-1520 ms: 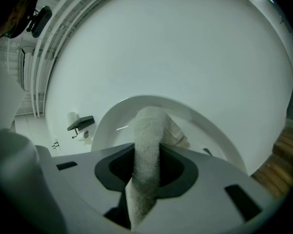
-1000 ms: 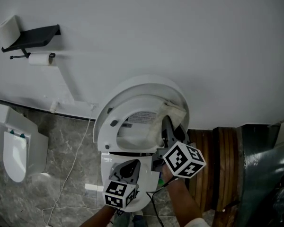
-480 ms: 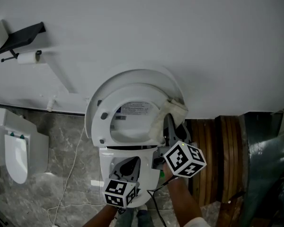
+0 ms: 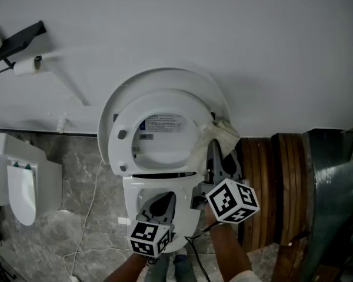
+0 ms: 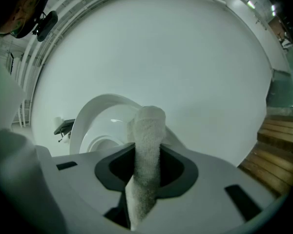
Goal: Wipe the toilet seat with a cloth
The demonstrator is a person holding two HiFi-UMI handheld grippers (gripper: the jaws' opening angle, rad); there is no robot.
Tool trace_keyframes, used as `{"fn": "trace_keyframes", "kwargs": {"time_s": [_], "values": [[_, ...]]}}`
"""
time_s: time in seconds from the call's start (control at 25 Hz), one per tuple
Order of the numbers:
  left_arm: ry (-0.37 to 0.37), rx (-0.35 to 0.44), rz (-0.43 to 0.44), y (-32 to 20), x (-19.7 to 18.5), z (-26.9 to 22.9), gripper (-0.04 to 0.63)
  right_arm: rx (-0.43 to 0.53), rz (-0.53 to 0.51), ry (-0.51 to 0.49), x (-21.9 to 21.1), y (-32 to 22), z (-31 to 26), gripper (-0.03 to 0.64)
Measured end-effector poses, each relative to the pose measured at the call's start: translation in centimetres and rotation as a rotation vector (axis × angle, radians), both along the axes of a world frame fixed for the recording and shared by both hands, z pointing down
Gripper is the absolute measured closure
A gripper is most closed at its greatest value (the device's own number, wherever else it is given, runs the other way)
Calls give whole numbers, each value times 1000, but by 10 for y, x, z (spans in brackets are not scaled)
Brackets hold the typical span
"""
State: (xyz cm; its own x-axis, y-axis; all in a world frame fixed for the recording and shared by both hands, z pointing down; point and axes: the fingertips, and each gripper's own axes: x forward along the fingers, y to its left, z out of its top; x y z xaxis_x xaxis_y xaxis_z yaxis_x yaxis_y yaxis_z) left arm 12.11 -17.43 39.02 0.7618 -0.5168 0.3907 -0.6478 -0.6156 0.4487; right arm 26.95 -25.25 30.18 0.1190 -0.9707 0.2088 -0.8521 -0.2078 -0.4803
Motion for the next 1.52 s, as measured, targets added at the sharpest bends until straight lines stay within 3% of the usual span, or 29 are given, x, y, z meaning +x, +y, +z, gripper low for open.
{"fn": "trace_keyframes", "kwargs": {"time_s": [0.32, 0.56, 1.52], "values": [[-18, -2, -3, 10, -6, 20, 595, 1, 36, -21, 12, 19, 34, 517], [-48, 51, 11, 22, -13, 37, 595, 51, 83, -54, 18, 28, 58, 517], [-46, -15, -50, 46, -38, 109, 595, 88, 160, -79, 2, 75, 140, 517]]}}
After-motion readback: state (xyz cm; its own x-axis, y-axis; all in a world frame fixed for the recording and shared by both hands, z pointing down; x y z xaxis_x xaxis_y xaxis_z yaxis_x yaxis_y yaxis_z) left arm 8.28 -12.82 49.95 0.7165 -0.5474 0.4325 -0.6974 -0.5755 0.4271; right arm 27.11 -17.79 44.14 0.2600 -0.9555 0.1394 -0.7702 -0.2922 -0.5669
